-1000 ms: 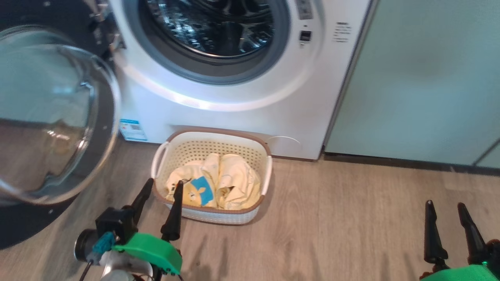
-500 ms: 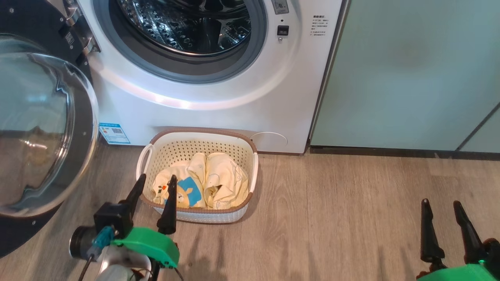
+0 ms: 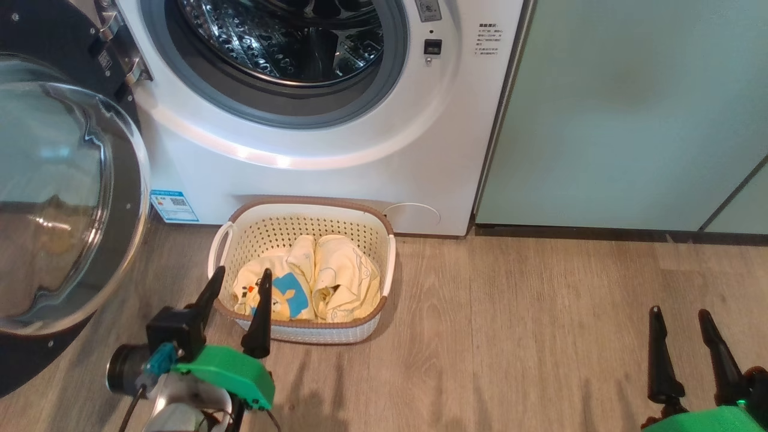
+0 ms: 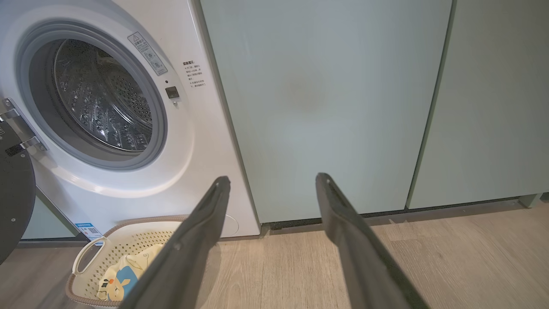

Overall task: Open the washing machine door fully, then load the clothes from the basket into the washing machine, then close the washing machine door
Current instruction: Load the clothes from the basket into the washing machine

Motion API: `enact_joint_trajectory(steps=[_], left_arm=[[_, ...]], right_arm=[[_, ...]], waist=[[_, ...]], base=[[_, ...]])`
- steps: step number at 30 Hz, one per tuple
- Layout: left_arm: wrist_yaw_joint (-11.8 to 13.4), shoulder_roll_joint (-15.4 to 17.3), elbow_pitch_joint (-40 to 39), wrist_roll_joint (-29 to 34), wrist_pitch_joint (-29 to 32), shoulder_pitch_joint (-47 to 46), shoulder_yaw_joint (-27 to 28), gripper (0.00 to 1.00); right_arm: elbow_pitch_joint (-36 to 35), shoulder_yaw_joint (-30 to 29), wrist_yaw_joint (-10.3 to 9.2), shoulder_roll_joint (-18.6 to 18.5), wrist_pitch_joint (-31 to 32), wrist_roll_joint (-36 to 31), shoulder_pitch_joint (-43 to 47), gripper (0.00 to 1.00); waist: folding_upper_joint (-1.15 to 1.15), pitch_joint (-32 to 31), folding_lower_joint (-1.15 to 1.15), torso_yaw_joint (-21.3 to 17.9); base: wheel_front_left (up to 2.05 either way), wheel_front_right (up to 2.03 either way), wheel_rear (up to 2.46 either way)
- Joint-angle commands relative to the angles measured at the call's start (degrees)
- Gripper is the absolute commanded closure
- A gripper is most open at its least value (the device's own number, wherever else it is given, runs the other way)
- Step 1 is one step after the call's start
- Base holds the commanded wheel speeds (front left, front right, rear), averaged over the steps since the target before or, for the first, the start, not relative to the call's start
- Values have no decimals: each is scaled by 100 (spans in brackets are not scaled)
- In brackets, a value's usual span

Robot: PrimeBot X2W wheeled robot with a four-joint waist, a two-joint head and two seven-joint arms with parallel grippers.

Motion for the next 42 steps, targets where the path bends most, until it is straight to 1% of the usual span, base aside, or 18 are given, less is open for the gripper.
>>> enact_joint_trajectory(steps=[1, 11, 16, 21, 30, 42], left_arm=[[46, 98, -201, -33, -3, -286, 152, 0], [46, 160, -280, -36, -65, -272, 80, 0], [89, 193, -294, 15, -64, -251, 39, 0], [121, 199, -299, -8, -46, -241, 29, 0], [117, 219, -317, -30, -62, -265, -55, 0], [153, 238, -310, -111, -97, -316, -70, 0]], right_arm=[[-166, 87, -16, -73, -39, 23, -159, 0], [-192, 100, -16, -73, -39, 50, -127, 0], [-213, 99, -16, -73, -39, 44, -115, 0], [-209, 104, -16, -73, -39, 44, -117, 0], [-189, 102, -16, -73, -39, 65, -133, 0], [-163, 93, -16, -73, -39, 91, -190, 0]], waist=[[0, 2, 0, -3], [0, -11, 0, 16], [0, -34, 0, 33], [0, -44, 0, 34], [0, -14, 0, 6], [0, 56, 0, -4]], base=[[0, 0, 0], [7, -16, 9], [78, -122, 44], [153, -183, 30], [133, -133, 0], [21, -21, 0]])
